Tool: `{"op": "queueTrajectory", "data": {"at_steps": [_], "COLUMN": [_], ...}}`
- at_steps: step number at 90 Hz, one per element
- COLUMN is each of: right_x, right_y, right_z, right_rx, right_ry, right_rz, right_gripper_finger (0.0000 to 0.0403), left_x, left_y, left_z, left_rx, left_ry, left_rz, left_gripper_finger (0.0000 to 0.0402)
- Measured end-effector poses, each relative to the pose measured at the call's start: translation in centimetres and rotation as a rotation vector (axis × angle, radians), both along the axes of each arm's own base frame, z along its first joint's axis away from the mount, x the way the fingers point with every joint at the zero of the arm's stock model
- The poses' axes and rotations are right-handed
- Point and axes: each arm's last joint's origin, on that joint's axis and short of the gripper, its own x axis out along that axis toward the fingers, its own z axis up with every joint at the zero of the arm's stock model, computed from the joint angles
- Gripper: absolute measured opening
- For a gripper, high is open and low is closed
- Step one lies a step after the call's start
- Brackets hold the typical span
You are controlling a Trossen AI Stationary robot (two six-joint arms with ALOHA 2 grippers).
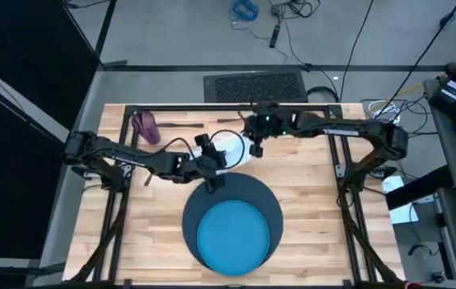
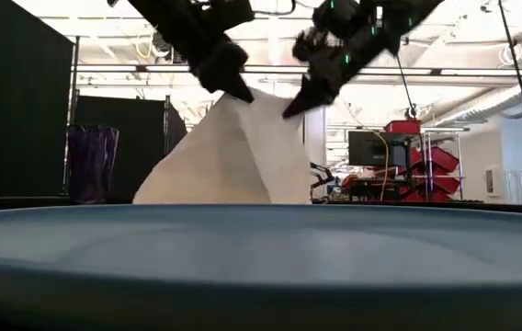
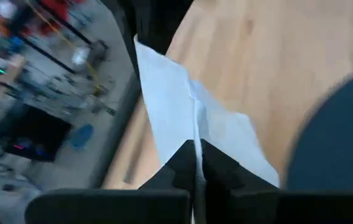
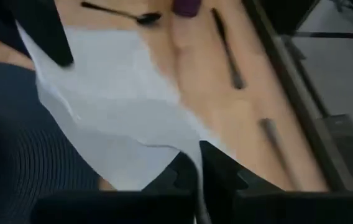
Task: Set table place
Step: Fold the white table napkin
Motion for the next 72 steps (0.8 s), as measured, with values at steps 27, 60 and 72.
{"op": "queueTrajectory", "data": {"at_steps": [27,60,72], "right_x": [-3.2,-7.1,-7.5], "right_y": [0.5,1.7,1.8], "right_z": [9.5,14.1,14.2], "right_rx": [-0.159,-0.219,-0.215], "right_ry": [-0.004,-0.108,-0.102], "right_rz": [-0.159,-0.271,-0.296], "right_gripper_finger": [0.0000,0.0000,0.0000], "left_x": [1.1,-0.5,-1.2], "left_y": [3.4,3.8,3.7], "left_z": [6.0,12.6,12.3], "left_rx": [0.219,0.190,0.134], "left_ry": [-0.038,-0.140,-0.117], "left_rz": [0.043,-0.052,-0.042], "left_gripper_finger": [0.0000,0.0000,0.0000]}}
